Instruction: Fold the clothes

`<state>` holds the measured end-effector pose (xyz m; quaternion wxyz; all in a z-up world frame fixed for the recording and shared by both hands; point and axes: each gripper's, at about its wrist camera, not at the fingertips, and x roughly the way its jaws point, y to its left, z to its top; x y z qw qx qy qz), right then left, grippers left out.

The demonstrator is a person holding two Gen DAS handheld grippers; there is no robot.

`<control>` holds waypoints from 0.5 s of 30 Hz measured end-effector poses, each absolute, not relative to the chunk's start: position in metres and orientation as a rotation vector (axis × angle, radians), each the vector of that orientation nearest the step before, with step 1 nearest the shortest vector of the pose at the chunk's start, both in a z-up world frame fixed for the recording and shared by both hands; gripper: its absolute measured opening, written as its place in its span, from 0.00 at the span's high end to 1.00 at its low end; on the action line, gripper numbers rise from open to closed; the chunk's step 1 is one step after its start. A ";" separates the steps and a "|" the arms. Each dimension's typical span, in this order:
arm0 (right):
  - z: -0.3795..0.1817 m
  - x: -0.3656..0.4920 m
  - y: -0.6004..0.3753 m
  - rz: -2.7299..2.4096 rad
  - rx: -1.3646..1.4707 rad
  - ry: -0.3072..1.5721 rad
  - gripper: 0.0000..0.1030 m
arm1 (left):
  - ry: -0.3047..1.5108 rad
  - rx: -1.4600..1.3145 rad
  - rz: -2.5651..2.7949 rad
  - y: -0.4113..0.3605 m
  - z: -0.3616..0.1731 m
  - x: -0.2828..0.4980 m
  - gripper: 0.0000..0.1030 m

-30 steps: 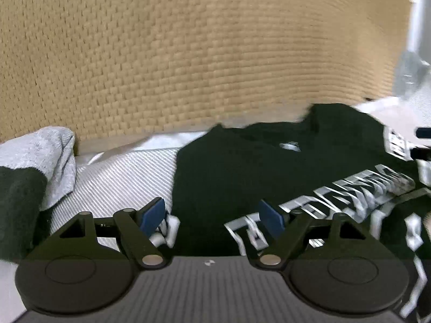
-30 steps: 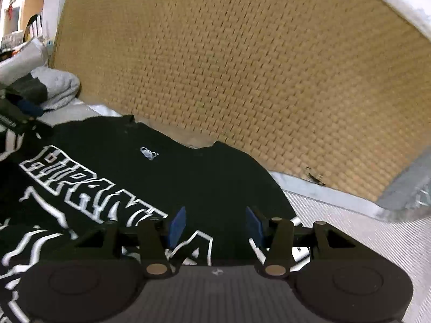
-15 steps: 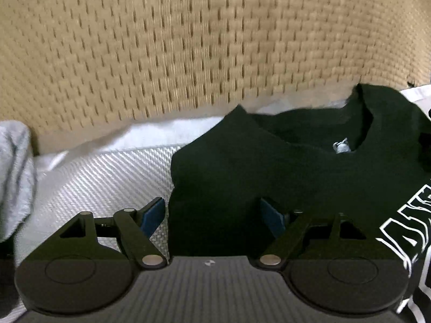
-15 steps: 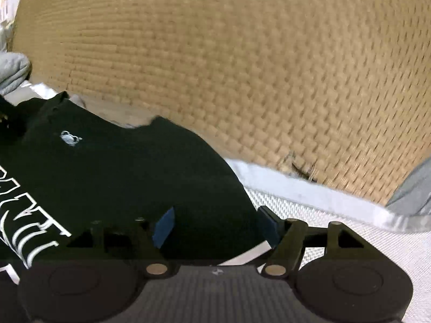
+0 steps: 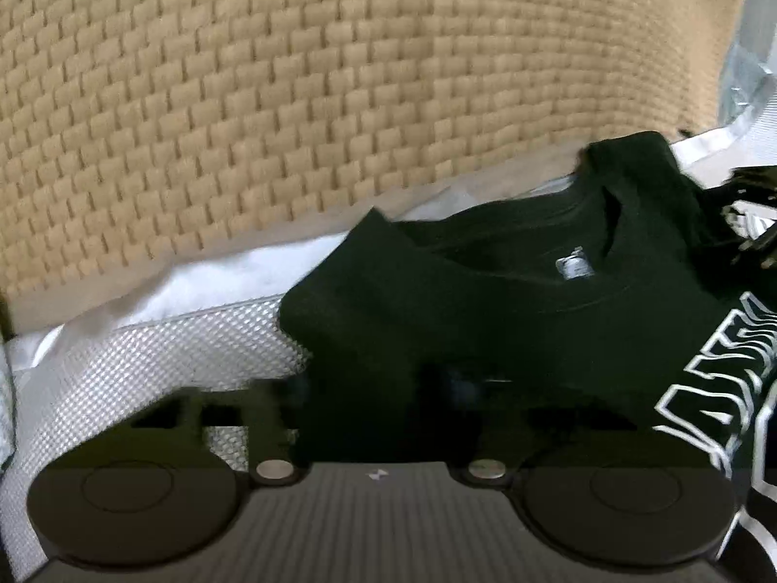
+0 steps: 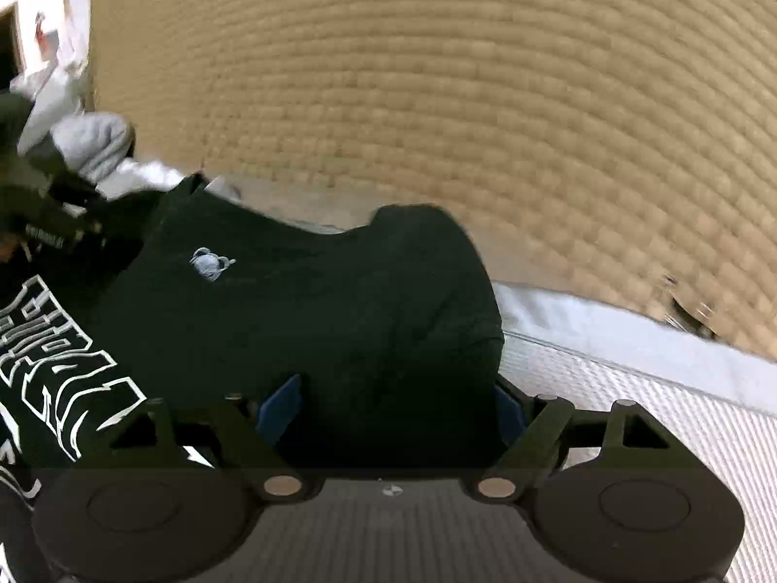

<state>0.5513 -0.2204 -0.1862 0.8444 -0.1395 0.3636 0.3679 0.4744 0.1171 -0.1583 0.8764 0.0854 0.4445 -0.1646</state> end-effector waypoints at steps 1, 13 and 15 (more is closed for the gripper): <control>-0.187 0.548 -0.214 0.781 -0.298 0.760 0.19 | 0.927 0.186 -0.339 0.114 -0.157 0.473 0.80; -0.172 0.529 -0.178 0.664 -0.441 0.624 0.85 | 0.813 0.316 -0.249 0.110 -0.138 0.480 0.92; -0.170 0.529 -0.171 0.638 -0.463 0.594 0.85 | 0.788 0.327 -0.230 0.110 -0.133 0.482 0.92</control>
